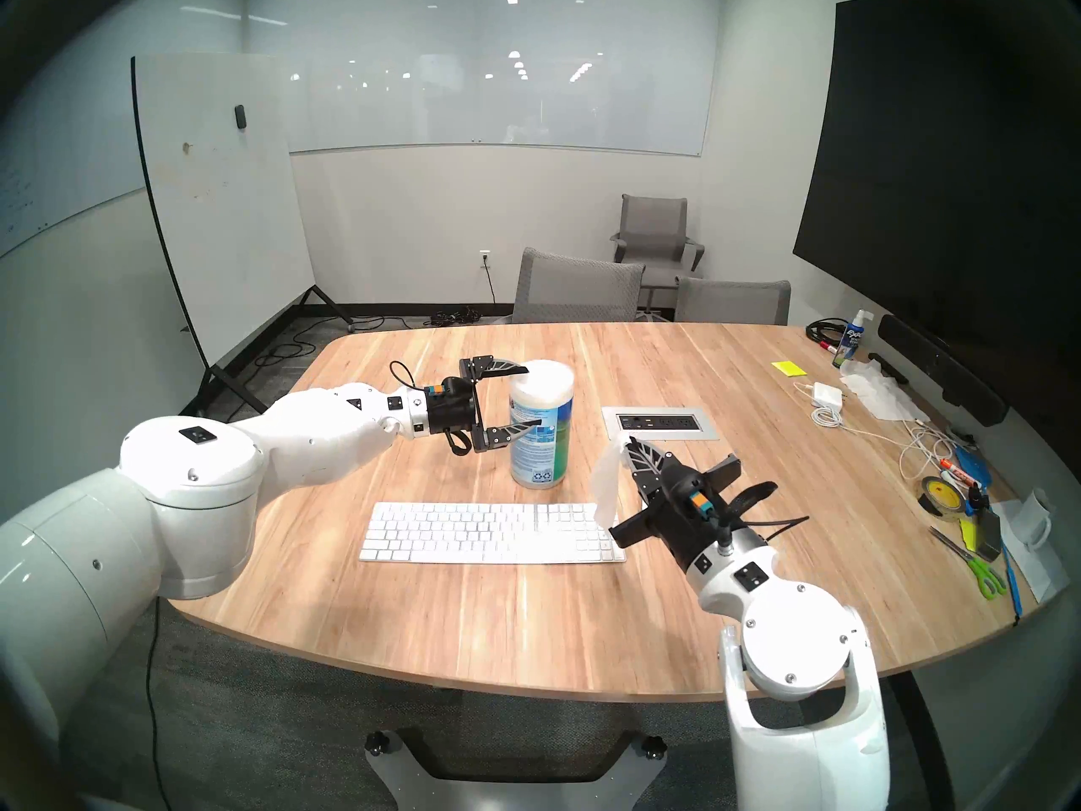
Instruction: Wipe the keyboards and mice with a disinfecting wipe, then set the wipe down
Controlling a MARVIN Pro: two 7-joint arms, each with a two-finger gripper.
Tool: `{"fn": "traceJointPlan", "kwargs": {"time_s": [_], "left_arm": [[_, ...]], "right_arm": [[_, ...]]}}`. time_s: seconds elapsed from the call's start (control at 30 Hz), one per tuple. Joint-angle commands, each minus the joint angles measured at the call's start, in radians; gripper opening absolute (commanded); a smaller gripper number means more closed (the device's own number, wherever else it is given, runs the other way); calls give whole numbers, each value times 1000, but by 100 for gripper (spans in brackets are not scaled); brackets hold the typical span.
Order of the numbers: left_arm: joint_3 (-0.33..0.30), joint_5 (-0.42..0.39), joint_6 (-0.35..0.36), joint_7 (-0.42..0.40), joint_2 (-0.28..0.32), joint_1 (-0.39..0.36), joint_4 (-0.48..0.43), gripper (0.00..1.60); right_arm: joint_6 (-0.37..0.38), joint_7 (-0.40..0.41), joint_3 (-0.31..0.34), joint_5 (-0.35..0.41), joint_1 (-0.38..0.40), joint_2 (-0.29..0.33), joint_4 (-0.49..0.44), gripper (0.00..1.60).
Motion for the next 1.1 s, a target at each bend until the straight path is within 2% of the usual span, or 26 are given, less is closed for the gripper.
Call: {"fn": "traceJointPlan", "kwargs": {"time_s": [0.0,0.07,0.1,0.13,0.3,0.37,0.57,0.83,1.07], "left_arm": [[-24,-4,0,34,-60,20,32,160],[-34,-17,0,39,-54,-4,48,160],[-48,-33,15,21,-14,-83,42,160],[-83,-41,9,31,-6,-90,80,160],[-122,-56,0,44,37,-91,97,160],[-140,-63,7,38,66,-121,106,160],[-158,-74,24,-3,119,-166,108,160],[-207,-116,37,-115,160,-150,33,160],[-247,-152,49,-134,157,-112,-17,160]], "right_arm": [[26,-7,7,-23,-19,1,-74,0],[30,-9,12,-27,-25,1,-80,0],[21,-8,15,-21,-18,2,-69,0],[22,-9,16,-22,-13,1,-63,0],[34,-14,33,-33,-20,0,-72,0],[41,-17,50,-39,-26,-1,-82,0],[51,-18,68,-44,-45,-8,-108,0],[63,-7,71,-35,-67,-14,-134,0],[61,1,84,-16,-70,-13,-135,0]]}}
